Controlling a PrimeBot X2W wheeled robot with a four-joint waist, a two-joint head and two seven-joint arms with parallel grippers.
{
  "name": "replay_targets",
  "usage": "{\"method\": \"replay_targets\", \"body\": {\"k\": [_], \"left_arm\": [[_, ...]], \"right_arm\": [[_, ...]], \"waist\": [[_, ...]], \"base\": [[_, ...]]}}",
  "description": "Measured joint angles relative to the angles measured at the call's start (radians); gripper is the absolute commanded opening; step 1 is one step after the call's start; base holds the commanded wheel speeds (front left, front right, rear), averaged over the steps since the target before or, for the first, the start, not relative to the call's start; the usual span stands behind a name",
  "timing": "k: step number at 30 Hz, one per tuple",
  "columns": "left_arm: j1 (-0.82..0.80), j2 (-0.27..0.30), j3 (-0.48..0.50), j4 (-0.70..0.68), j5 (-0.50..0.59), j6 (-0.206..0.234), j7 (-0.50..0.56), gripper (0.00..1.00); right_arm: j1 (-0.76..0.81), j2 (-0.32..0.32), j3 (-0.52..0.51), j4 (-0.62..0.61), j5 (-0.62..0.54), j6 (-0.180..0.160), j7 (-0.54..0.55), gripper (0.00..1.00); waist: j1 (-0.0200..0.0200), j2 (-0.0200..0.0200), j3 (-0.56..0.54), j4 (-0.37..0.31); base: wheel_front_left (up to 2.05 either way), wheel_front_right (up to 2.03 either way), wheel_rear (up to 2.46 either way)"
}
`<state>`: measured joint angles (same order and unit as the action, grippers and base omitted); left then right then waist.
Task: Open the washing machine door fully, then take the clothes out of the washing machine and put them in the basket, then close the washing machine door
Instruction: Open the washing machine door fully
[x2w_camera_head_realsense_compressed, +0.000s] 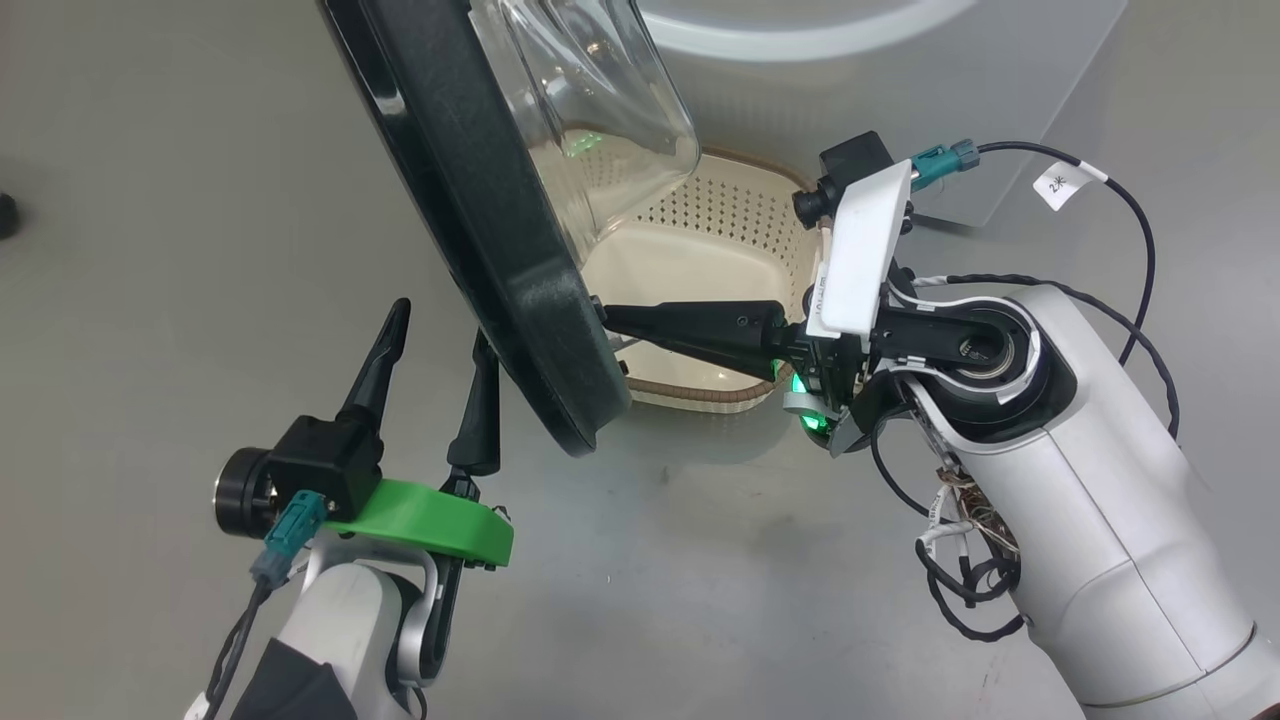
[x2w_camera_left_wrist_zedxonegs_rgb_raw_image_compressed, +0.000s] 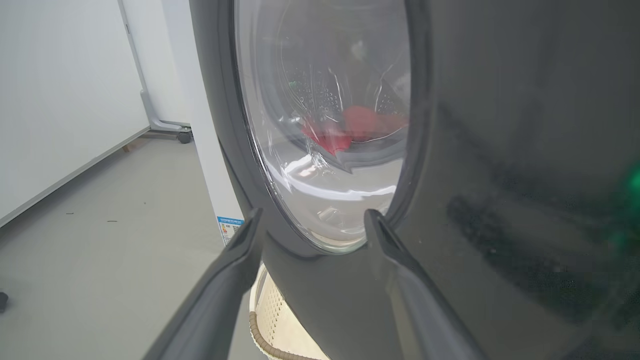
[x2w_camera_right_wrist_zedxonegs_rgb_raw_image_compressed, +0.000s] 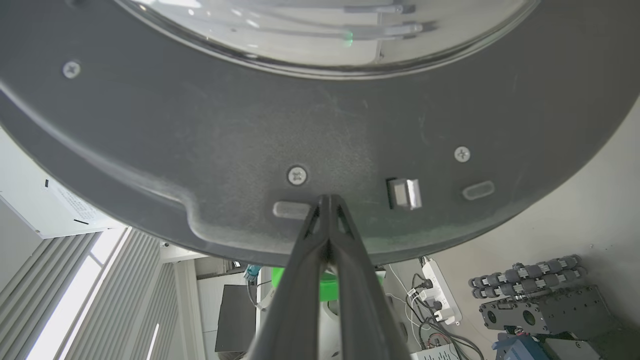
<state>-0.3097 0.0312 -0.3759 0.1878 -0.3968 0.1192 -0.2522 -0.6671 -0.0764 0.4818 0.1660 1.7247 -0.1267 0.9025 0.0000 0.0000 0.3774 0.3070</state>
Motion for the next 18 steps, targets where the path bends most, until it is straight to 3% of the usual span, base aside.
{"method": "replay_targets", "body": {"k": [4, 10, 16, 17, 18], "left_arm": [[0.004, 0.0, 0.012, 0.007, 0.002, 0.0, 0.0, 1.0], [0.01, 0.0, 0.037, 0.028, 0.004, 0.0, 0.0, 1.0], [0.038, 0.0, 0.064, 0.046, 0.013, 0.0, 0.0, 1.0], [0.051, 0.001, 0.074, 0.052, 0.016, 0.0, 0.0, 1.0], [0.058, 0.001, 0.078, 0.056, 0.019, 0.0, 0.0, 1.0]], "right_arm": [[0.001, 0.001, 0.007, -0.003, -0.029, 0.002, -0.03, 0.0], [0.032, 0.0, -0.015, -0.002, -0.097, 0.062, -0.106, 0.0], [0.071, -0.087, -0.028, -0.006, -0.267, 0.169, -0.23, 0.0], [0.083, -0.133, -0.026, -0.015, -0.368, 0.221, -0.29, 0.0], [0.085, -0.162, -0.02, -0.019, -0.429, 0.244, -0.318, 0.0]], "waist": [[0.0, 0.0, -0.015, -0.014], [0.0, 0.0, -0.057, -0.038], [0.0, 0.0, -0.117, -0.069], [0.0, 0.0, -0.138, -0.081], [0.0, 0.0, -0.149, -0.088]], "base": [[0.0, 0.0, 0.0], [0.0, 0.0, 0.0], [0.0, 0.0, 0.0], [0.0, 0.0, 0.0], [0.0, 0.0, 0.0]]}}
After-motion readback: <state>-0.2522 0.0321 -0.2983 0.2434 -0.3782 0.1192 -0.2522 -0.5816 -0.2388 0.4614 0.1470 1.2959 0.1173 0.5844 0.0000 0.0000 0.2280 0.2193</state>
